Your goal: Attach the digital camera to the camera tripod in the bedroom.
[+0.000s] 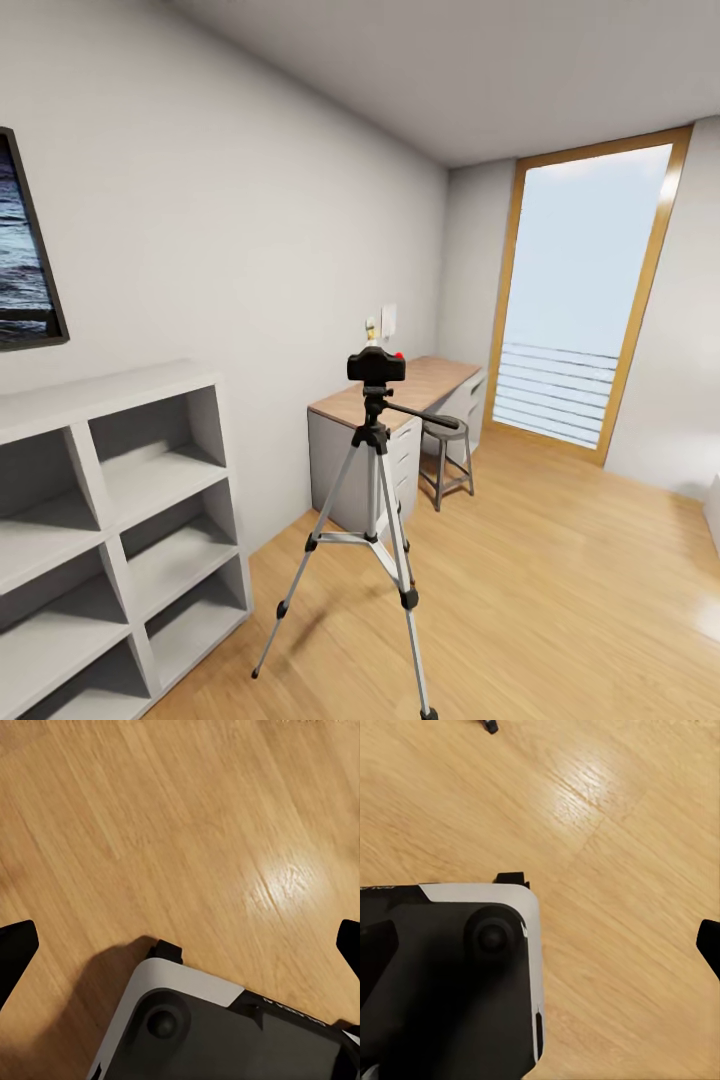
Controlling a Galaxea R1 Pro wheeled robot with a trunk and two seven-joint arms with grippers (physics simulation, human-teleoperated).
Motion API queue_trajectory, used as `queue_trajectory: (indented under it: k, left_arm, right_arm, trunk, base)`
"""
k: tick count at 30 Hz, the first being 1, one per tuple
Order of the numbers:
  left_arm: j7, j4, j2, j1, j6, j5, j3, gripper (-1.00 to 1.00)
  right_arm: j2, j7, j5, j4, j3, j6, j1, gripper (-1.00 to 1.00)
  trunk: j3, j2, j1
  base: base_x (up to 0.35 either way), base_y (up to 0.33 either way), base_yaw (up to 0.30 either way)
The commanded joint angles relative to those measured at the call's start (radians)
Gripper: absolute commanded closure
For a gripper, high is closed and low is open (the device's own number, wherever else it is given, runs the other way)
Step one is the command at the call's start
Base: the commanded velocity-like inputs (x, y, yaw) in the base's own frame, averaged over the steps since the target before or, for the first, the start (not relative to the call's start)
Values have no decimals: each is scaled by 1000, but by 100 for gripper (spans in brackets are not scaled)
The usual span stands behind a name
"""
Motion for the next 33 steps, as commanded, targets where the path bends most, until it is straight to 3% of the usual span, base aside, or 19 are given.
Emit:
queue_trajectory:
  k: [1, 33]
  left_arm:
    - [1, 0, 0, 0, 0, 3, 5, -100]
    - [1, 0, 0, 0, 0, 3, 5, -100]
  right_arm:
    - [0, 5, -10, 3, 9, -5, -1, -100]
    - [1, 6, -6, 3, 10, -8, 0, -100]
  trunk:
    - [0, -1, 0]
    - [0, -1, 0]
  base:
    - [0, 0, 0]
    - [0, 0, 0]
